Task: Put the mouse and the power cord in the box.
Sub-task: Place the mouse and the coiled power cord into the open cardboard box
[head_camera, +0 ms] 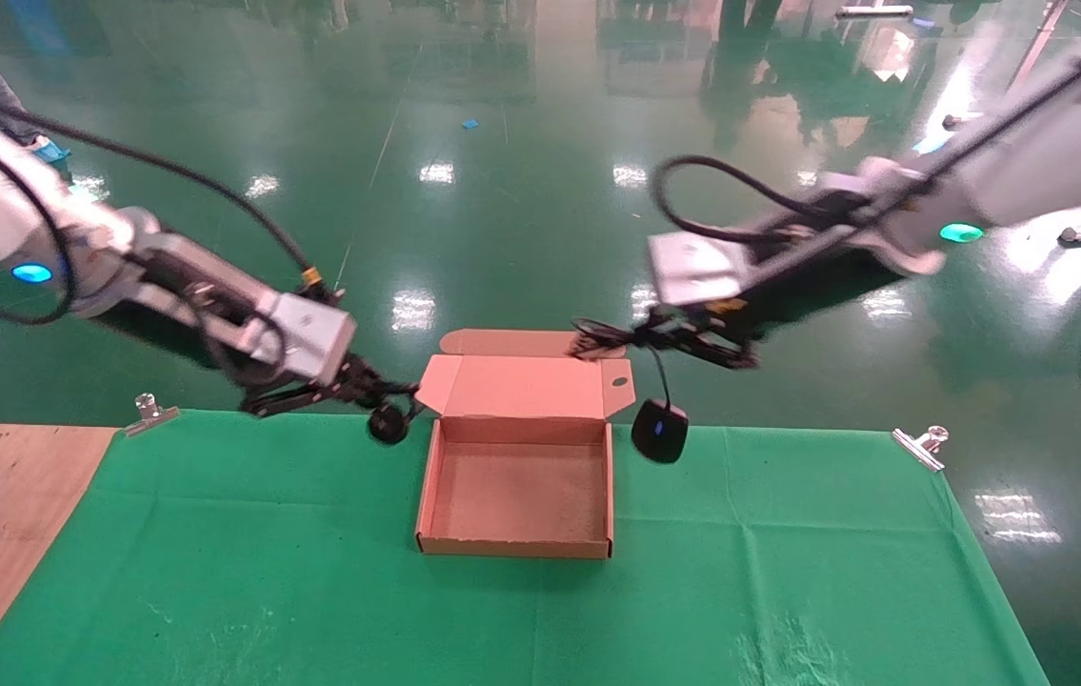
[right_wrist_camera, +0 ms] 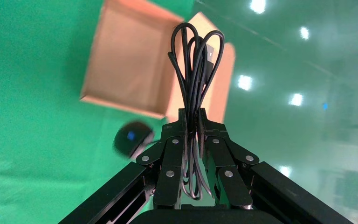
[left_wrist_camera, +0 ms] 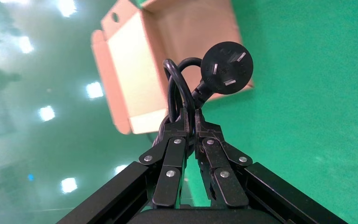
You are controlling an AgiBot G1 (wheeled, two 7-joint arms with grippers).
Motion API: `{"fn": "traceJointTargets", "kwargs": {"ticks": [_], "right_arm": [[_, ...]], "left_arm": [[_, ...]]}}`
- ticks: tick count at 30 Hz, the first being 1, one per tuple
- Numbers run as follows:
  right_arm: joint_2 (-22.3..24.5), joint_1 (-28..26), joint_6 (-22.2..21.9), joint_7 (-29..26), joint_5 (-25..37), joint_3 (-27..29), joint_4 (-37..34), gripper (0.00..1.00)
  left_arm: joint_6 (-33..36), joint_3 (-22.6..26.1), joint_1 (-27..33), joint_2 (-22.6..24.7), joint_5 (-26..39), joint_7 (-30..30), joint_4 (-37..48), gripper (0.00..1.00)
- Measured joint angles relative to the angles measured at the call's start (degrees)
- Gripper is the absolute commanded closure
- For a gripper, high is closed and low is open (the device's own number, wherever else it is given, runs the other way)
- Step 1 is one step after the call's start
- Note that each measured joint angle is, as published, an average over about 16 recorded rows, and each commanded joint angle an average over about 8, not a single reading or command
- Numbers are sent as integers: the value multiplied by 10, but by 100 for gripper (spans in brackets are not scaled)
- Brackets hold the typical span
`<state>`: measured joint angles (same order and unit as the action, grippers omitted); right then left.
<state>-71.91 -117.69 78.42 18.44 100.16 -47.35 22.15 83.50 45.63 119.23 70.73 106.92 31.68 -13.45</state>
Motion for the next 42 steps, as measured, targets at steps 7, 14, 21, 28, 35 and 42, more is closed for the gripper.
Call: {"fn": "traceJointTargets", "kwargs": {"ticks": [7, 14, 21, 28, 35, 42], "right_arm": [[-41, -3, -46, -20, 3, -5, -3, 100], [-57, 1, -76, -13, -8, -13, -18, 100], [-55, 3, -80, -2, -26, -25, -30, 100], [-44, 1, -62, 15, -42, -30, -52, 100], [-28, 2, -39, 36, -54, -27, -75, 100], [-14, 6, -23, 50, -62, -23, -87, 100]], "left_arm": [[-50, -5, 4, 35, -4, -3, 22, 100], [-94, -13, 2, 55, -16, 14, 51, 100], [-129, -45, -23, 52, -65, 51, 67, 100], [-176, -104, -103, 40, -152, 121, 56, 100], [-209, -153, -223, 31, -226, 201, 8, 100], [-266, -179, -339, 33, -259, 270, -71, 100]]}}
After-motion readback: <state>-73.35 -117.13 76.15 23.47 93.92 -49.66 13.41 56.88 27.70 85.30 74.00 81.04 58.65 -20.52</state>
